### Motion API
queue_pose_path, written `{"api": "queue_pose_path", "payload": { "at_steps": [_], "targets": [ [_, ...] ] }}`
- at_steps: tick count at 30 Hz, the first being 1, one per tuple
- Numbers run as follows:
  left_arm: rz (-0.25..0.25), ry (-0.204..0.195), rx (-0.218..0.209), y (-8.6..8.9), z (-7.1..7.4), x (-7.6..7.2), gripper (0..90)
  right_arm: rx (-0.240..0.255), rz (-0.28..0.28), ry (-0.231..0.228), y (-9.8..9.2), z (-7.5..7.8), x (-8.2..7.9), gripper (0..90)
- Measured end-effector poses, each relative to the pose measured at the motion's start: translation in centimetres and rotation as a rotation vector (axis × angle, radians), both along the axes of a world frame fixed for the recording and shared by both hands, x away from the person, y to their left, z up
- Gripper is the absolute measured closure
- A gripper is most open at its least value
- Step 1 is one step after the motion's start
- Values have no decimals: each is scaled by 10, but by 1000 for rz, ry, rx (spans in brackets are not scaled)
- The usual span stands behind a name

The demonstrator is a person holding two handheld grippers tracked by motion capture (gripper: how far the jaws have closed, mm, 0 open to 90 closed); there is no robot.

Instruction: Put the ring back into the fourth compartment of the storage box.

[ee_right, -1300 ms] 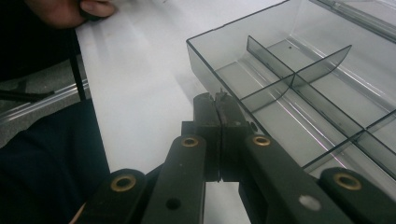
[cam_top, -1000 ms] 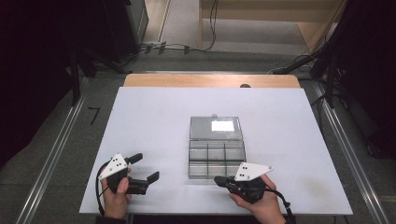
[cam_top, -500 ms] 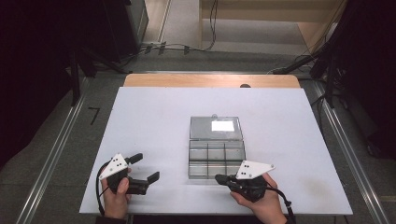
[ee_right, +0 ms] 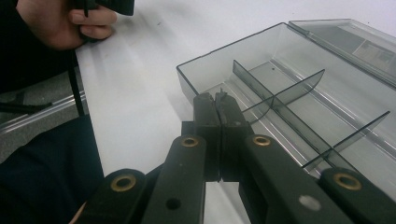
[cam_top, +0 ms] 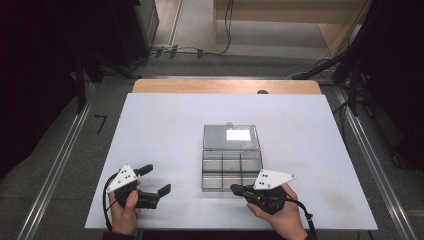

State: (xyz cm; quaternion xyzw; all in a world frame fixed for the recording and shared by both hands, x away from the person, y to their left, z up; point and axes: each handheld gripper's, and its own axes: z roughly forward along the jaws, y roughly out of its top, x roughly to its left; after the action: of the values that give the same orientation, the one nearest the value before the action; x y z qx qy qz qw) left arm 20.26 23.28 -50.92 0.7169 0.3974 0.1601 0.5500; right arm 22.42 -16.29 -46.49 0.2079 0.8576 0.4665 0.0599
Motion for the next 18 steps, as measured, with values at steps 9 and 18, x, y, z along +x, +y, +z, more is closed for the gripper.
{"api": "queue_pose_path", "payload": {
  "at_steps": [9, 18],
  "targets": [
    [2, -2, -1, 0, 0, 0, 0, 4, -2, -4, 1, 2, 2, 873],
    [3, -4, 5, -1, 0, -1, 0, 10, -2, -3, 3, 3, 5, 873]
  ]
}}
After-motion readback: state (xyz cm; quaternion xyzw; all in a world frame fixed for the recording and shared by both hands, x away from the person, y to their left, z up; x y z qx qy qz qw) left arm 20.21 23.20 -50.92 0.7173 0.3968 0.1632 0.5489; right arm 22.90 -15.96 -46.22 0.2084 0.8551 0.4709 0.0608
